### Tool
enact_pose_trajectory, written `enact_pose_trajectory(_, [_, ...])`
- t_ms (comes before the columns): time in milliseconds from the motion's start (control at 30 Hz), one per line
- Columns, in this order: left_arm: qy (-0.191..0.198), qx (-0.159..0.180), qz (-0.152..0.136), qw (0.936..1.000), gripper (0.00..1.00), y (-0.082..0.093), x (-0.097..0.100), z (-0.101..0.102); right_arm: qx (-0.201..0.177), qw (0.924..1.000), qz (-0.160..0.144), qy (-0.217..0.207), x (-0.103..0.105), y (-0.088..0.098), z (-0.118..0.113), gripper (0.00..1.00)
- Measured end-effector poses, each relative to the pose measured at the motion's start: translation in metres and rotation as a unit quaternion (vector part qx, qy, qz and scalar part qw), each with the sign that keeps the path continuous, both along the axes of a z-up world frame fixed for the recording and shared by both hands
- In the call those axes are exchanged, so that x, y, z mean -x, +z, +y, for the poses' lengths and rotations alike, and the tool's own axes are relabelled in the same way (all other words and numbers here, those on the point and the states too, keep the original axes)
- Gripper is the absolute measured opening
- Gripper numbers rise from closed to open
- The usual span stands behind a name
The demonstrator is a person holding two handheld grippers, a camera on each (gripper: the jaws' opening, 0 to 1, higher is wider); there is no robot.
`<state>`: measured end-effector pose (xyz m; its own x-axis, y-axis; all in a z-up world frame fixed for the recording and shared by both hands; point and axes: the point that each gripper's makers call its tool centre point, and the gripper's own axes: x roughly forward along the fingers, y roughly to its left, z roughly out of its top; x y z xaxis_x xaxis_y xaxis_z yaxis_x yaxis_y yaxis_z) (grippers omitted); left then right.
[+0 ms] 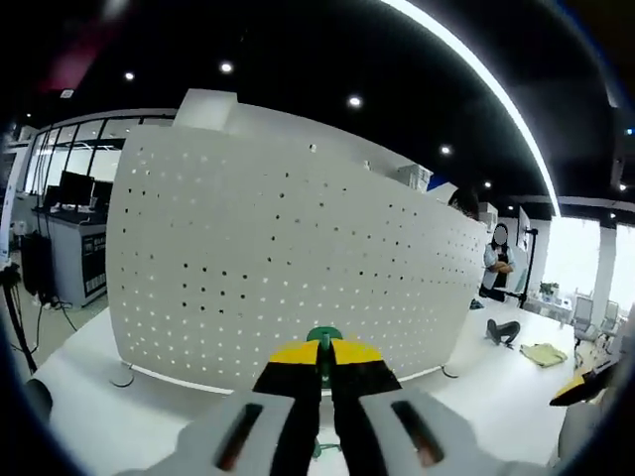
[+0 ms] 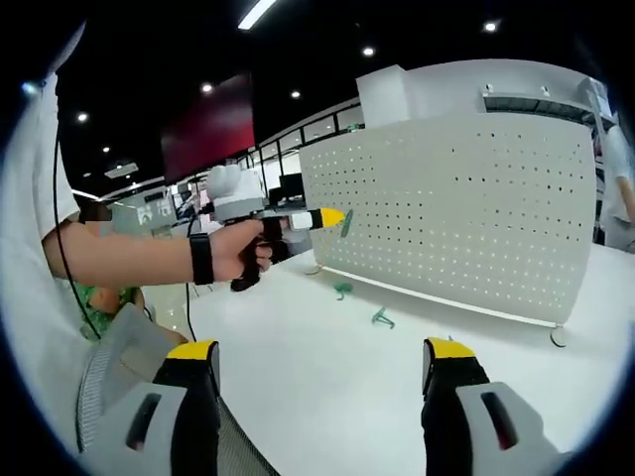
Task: Insert the hook assembly into the mounting plate slot until the hook locks in place.
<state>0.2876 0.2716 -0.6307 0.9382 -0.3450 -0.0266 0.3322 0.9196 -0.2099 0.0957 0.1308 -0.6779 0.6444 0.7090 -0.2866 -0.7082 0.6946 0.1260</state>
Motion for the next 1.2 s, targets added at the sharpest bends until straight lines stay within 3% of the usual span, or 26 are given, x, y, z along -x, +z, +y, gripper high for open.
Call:
enact_pose_trajectory(333, [0.016,-0.004,-0.048,0.9987,0.02,0.036,-0.013,0.006,0.001,1.0000,-0.005,0.004,0.002,0.006,0.006,0.85])
enact_pose_trajectory(733, [0.045,-0.014,-0.064,0.9969,0.02,0.050,-0.027,0.021,0.002,0.9999,-0.010,-0.007,0.003,0.010,0.002,0.86])
enact_pose_trajectory(900, [0.044,-0.043,-0.090,0.9940,0.02,0.062,-0.033,0.022,0.028,0.9994,-0.019,-0.004,0.004,0.011,0.000,0.90])
enact_pose_trajectory(967, [0.053,-0.063,-0.114,0.9901,0.02,0.069,-0.037,0.024,0.033,0.9992,-0.023,-0.005,0.003,0.011,0.000,0.91])
enact_pose_trajectory(1033, [0.051,-0.057,-0.104,0.9917,0.02,0.069,-0.041,0.025,0.030,0.9994,-0.019,-0.005,0.004,0.011,0.000,0.91])
enact_pose_trajectory(1200, [0.055,-0.060,-0.120,0.9894,0.02,0.080,-0.049,0.028,0.031,0.9994,-0.016,-0.009,0.006,0.009,-0.003,0.90])
